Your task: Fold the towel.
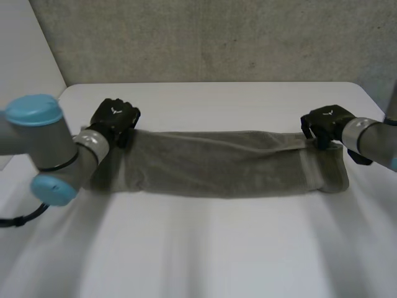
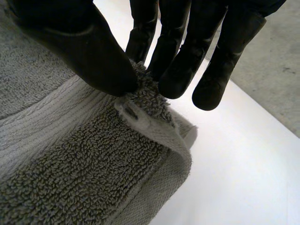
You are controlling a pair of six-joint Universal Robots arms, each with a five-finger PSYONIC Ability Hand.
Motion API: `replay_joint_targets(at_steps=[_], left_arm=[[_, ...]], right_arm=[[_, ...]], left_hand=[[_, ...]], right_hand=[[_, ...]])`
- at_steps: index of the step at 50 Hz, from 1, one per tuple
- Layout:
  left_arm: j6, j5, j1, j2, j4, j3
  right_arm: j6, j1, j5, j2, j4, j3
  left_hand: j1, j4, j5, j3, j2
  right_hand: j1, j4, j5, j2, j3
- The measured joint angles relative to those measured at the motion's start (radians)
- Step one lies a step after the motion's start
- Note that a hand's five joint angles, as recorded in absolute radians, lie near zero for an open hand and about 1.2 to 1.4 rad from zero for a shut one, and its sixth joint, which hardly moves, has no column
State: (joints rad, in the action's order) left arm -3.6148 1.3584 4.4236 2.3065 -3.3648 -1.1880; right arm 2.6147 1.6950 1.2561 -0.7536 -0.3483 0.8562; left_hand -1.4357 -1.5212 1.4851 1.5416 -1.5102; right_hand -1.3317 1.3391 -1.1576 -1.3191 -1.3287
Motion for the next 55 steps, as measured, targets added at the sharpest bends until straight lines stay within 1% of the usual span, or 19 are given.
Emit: replay_joint_targets(at_steps=[4,10,13,14,15,16,17,18,19,21,23,25,28,33,38,43,48,52,55], left_arm=[[0.0,0.034,-0.017,0.128,0.029,0.182],[-0.002,0.061,-0.032,0.286,0.082,0.415],[-0.002,0.065,-0.036,0.338,0.106,0.495],[-0.001,0.066,-0.036,0.356,0.115,0.523],[0.0,0.067,-0.037,0.368,0.123,0.542],[0.001,0.067,-0.038,0.378,0.132,0.559],[0.003,0.068,-0.038,0.384,0.138,0.569],[0.003,0.069,-0.039,0.386,0.141,0.574],[0.005,0.07,-0.04,0.388,0.147,0.58],[0.009,0.074,-0.044,0.386,0.155,0.584],[0.014,0.079,-0.049,0.376,0.162,0.583],[0.022,0.086,-0.054,0.36,0.17,0.577],[0.051,0.107,-0.059,0.309,0.194,0.549],[0.132,0.142,-0.058,0.172,0.229,0.444],[0.224,0.151,-0.046,-0.017,0.231,0.238],[0.263,0.146,-0.037,-0.17,0.18,0.012],[0.268,0.142,-0.03,-0.267,0.082,-0.198],[0.266,0.142,-0.028,-0.314,-0.009,-0.329],[0.265,0.142,-0.027,-0.337,-0.082,-0.411]], right_arm=[[0.042,0.014,0.017,0.101,0.006,-0.142],[0.09,0.031,0.043,0.219,0.027,-0.313],[0.097,0.037,0.065,0.252,0.05,-0.356],[0.099,0.039,0.079,0.264,0.066,-0.371],[0.099,0.04,0.093,0.271,0.079,-0.38],[0.1,0.042,0.107,0.276,0.093,-0.386],[0.1,0.044,0.122,0.278,0.104,-0.389],[0.1,0.045,0.13,0.279,0.109,-0.391],[0.102,0.048,0.146,0.279,0.119,-0.391],[0.107,0.052,0.166,0.273,0.131,-0.386],[0.117,0.055,0.18,0.257,0.139,-0.372],[0.134,0.057,0.188,0.227,0.146,-0.349],[0.163,0.056,0.187,0.153,0.163,-0.285],[0.196,0.05,0.164,-0.005,0.203,-0.113],[0.199,0.045,0.126,-0.193,0.258,0.162],[0.176,0.037,0.11,-0.308,0.302,0.407],[0.121,0.021,0.109,-0.345,0.366,0.584],[0.078,0.002,0.11,-0.338,0.424,0.657],[0.055,-0.016,0.111,-0.305,0.462,0.677]], left_hand=[[0.0,0.0,0.0,0.0,0.0],[0.0,0.0,0.0,0.0,0.0],[0.0,0.0,0.0,0.0,0.0],[0.074,0.081,-0.072,-0.08,0.093],[0.253,0.294,-0.252,-0.28,0.275],[0.406,0.45,-0.422,-0.425,0.422],[0.64,0.669,-0.633,-0.637,0.651],[0.724,0.776,-0.739,-0.741,0.732],[0.928,0.984,-0.949,-0.947,0.931],[1.133,1.212,-1.179,-1.208,1.171],[1.172,1.262,-1.251,-1.283,1.244],[1.175,1.265,-1.267,-1.3,1.255],[1.175,1.265,-1.269,-1.301,1.256],[1.175,1.265,-1.271,-1.301,1.256],[1.178,1.264,-1.271,-1.303,1.256],[1.178,1.265,-1.272,-1.306,1.256],[1.179,1.265,-1.272,-1.306,1.256],[1.179,1.265,-1.272,-1.307,1.256],[1.179,1.265,-1.272,-1.307,1.256]], right_hand=[[0.0,0.0,0.0,0.0,0.0],[0.0,0.0,0.0,0.0,0.0],[0.131,-0.122,0.122,0.111,0.113],[0.357,-0.362,0.373,0.357,0.349],[0.543,-0.543,0.543,0.546,0.532],[0.742,-0.722,0.757,0.75,0.712],[0.908,-0.891,0.937,0.917,0.897],[0.965,-0.968,0.998,0.975,0.958],[1.05,-1.058,1.09,1.056,1.048],[1.084,-1.083,1.097,1.07,1.083],[1.093,-1.083,1.097,1.07,1.083],[1.093,-1.084,1.097,1.07,1.083],[1.093,-1.083,1.097,1.07,1.083],[1.097,-1.083,1.097,1.07,1.083],[1.098,-1.083,1.097,1.07,1.083],[1.098,-1.083,1.097,1.07,1.083],[1.097,-1.083,1.097,1.07,1.083],[1.071,-1.074,1.084,1.06,1.072],[0.963,-0.971,0.951,0.952,0.962]])
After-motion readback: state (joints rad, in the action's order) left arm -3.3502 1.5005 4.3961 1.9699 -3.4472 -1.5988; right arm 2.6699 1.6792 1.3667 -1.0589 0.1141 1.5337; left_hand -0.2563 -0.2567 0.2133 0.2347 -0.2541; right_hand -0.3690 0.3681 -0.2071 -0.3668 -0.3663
